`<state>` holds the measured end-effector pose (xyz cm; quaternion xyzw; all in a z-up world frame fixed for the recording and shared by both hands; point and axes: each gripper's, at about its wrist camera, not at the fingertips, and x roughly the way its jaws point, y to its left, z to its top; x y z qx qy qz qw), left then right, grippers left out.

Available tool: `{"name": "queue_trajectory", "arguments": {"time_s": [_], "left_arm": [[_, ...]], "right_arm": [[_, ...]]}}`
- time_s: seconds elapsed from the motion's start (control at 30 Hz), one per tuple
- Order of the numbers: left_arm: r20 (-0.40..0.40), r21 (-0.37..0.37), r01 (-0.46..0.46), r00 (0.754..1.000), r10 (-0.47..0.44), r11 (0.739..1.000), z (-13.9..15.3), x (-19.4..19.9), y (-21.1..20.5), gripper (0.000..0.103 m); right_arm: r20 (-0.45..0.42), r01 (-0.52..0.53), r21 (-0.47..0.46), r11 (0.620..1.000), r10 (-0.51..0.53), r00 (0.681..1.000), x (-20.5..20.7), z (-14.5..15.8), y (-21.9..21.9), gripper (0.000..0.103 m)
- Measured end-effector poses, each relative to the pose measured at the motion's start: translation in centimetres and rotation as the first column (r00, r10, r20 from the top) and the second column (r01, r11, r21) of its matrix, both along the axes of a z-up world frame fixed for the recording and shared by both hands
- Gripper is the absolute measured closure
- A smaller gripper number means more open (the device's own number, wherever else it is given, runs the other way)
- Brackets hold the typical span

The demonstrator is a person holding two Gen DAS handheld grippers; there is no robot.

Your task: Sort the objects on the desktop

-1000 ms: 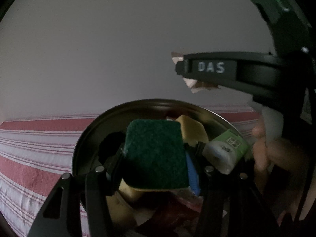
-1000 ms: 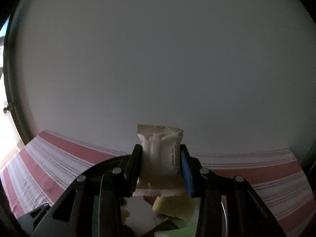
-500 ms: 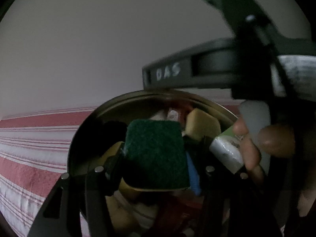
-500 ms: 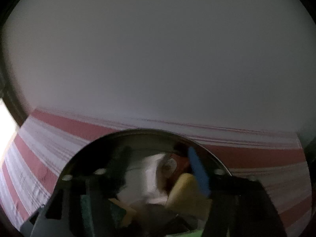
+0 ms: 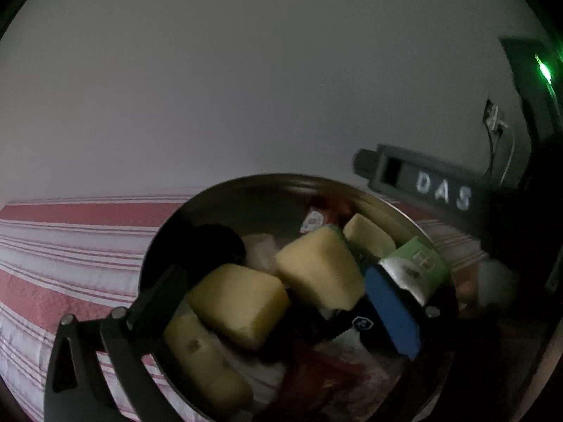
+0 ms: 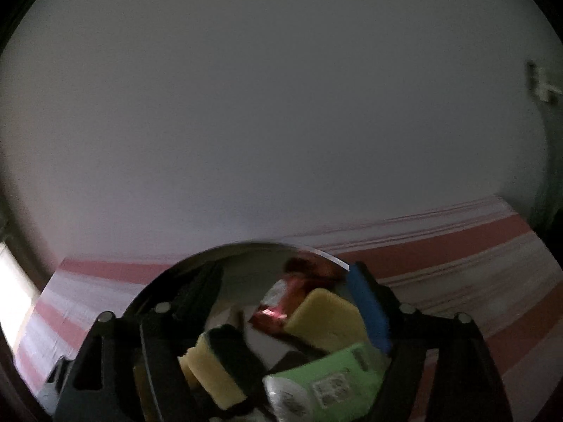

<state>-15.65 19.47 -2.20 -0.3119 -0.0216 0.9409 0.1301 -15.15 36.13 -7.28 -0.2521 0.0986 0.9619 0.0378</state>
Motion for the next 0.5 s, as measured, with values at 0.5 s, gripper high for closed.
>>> {"name": "queue_trajectory", "arguments": {"time_s": [0.5], "left_arm": [[-0.148,-0.123,-0.162,0.979,0.143,0.979,1.1,0.1,-1.7,0.000]], "right_arm": [[-0.006,0.140,0.022,0.990,-0.140,0.990,1.9,0.3,-1.9,0.019]]}}
